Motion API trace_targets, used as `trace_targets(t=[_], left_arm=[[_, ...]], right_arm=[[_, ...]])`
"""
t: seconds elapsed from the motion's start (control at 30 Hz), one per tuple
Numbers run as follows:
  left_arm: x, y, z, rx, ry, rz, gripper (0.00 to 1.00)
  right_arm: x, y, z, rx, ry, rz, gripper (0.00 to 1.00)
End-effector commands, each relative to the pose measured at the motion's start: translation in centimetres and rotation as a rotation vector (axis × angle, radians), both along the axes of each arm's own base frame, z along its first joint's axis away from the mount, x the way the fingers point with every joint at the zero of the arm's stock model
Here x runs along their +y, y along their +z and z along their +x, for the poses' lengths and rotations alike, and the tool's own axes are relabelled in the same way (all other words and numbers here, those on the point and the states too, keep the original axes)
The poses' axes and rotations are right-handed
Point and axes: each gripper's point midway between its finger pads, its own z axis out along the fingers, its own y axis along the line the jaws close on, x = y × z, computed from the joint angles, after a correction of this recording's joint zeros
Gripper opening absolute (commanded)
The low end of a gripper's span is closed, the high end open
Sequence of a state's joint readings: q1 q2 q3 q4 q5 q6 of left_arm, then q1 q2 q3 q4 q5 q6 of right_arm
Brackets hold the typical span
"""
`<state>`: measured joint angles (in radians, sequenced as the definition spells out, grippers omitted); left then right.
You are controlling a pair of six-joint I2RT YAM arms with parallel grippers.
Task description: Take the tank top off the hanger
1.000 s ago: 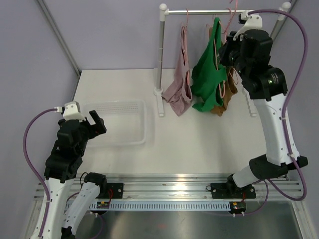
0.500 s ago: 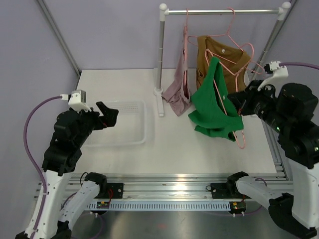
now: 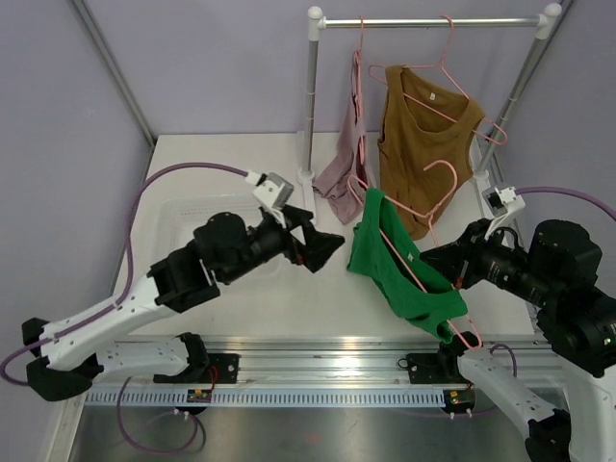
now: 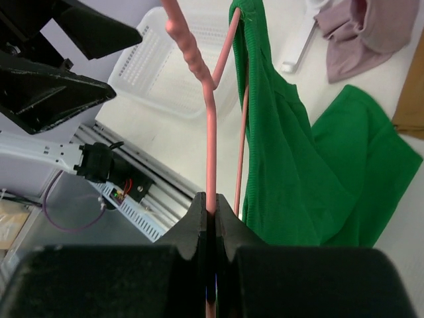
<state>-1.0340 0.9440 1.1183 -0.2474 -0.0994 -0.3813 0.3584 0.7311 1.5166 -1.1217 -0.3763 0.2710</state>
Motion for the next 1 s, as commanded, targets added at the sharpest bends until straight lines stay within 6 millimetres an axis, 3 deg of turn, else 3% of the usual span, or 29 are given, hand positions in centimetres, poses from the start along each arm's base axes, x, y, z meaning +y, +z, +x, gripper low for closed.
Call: trace_targets(t=[0.0, 0.03, 0.2, 0.3, 0.4, 0.43, 0.57, 0.63, 0.67, 0.73, 0.8, 0.83, 0.97], left_arm=[[-1.2, 5.2, 2.0, -0.188, 0.169, -0.029, 0.99], [-2.9, 4.7, 1.9, -0.194, 0.166, 0.006, 0.99], [-6.0, 3.5, 3.0, -0.234, 0.181, 0.077, 0.99], [-7.5, 3.0, 3.2, -0.249, 0.157, 0.079, 0.93], [-8.3, 2.7, 3.8, -0.253, 0.172, 0.101, 0.76], [-8.5, 2.4, 3.9, -0.252, 0.172, 0.109, 0.67], [-9.2, 1.7, 4.6, -0.257, 0.192, 0.142, 0.54], [-9.3, 1.5, 5.0, -0.258, 0.206, 0.151, 0.52], [-9.4, 1.3, 5.1, -0.258, 0.210, 0.159, 0.43], [-9.4, 1.4, 5.5, -0.256, 0.228, 0.159, 0.33], [-9.2, 1.5, 5.9, -0.248, 0.253, 0.156, 0.08], [-9.0, 1.7, 6.3, -0.244, 0.266, 0.149, 0.03], [-7.8, 1.5, 7.4, -0.210, 0.324, 0.132, 0.00]], right_arm=[[1.4, 1.6, -1.2, -0.046, 0.090, 0.077, 0.00], [1.4, 1.6, -1.4, -0.049, 0.098, 0.081, 0.00], [1.6, 1.5, -1.9, -0.041, 0.123, 0.086, 0.00], [1.5, 1.3, -2.1, -0.046, 0.129, 0.076, 0.00], [1.4, 1.1, -2.1, -0.053, 0.126, 0.060, 0.00], [1.3, 1.1, -2.2, -0.059, 0.126, 0.058, 0.00], [1.3, 0.8, -2.1, -0.066, 0.129, 0.051, 0.00], [1.3, 0.7, -1.9, -0.067, 0.126, 0.046, 0.00], [1.3, 0.6, -1.8, -0.066, 0.128, 0.042, 0.00], [1.3, 0.4, -1.6, -0.064, 0.122, 0.036, 0.00], [1.2, 0.2, -1.4, -0.066, 0.115, 0.027, 0.00], [1.0, 0.2, -1.4, -0.070, 0.108, 0.026, 0.00], [0.8, -0.2, -1.2, -0.070, 0.093, 0.011, 0.00]])
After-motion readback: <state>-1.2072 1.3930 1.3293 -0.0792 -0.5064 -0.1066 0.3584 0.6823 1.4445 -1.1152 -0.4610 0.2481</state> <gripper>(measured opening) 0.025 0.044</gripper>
